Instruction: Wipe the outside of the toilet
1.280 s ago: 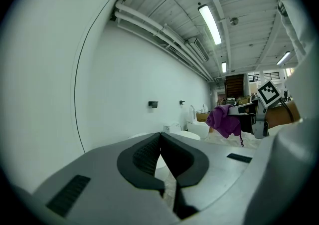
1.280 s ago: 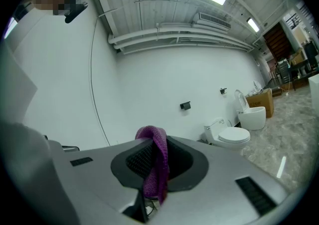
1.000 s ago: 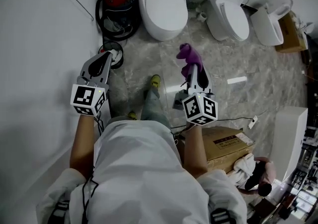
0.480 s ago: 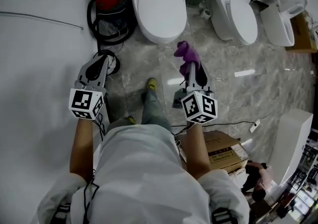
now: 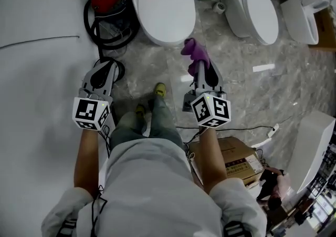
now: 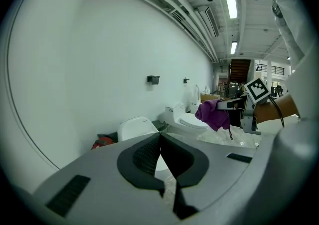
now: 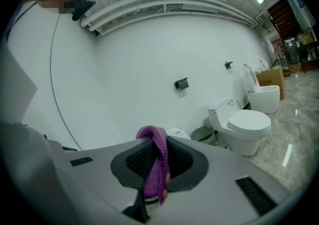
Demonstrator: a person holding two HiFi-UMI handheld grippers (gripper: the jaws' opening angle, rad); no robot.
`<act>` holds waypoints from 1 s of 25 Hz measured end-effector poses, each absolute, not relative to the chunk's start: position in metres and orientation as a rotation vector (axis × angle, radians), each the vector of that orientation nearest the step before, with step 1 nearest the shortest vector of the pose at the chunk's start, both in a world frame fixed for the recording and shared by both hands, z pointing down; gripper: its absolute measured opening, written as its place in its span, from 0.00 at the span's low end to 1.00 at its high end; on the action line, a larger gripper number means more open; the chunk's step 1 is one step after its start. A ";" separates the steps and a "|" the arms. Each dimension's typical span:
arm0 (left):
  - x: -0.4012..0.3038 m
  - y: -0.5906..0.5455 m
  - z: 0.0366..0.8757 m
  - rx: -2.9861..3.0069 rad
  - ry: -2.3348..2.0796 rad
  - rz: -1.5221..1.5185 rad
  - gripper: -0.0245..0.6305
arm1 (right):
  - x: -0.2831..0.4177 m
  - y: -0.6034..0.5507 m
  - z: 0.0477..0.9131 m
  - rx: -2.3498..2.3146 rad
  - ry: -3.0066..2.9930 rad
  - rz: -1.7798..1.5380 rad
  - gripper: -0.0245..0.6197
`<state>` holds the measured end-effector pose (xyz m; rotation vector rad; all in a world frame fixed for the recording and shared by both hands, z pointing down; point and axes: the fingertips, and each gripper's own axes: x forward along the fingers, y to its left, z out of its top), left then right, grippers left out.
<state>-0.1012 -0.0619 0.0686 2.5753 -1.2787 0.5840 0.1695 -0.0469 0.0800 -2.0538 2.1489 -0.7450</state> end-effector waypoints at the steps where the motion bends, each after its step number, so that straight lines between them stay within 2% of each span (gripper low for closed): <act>1: -0.100 -0.066 0.076 2.577 -1.270 0.584 0.06 | 0.170 -0.051 0.087 -2.056 2.147 -0.749 0.12; 25: -0.127 -0.128 0.320 2.549 -1.253 0.487 0.06 | 0.129 -0.099 0.313 -2.049 2.147 -0.716 0.12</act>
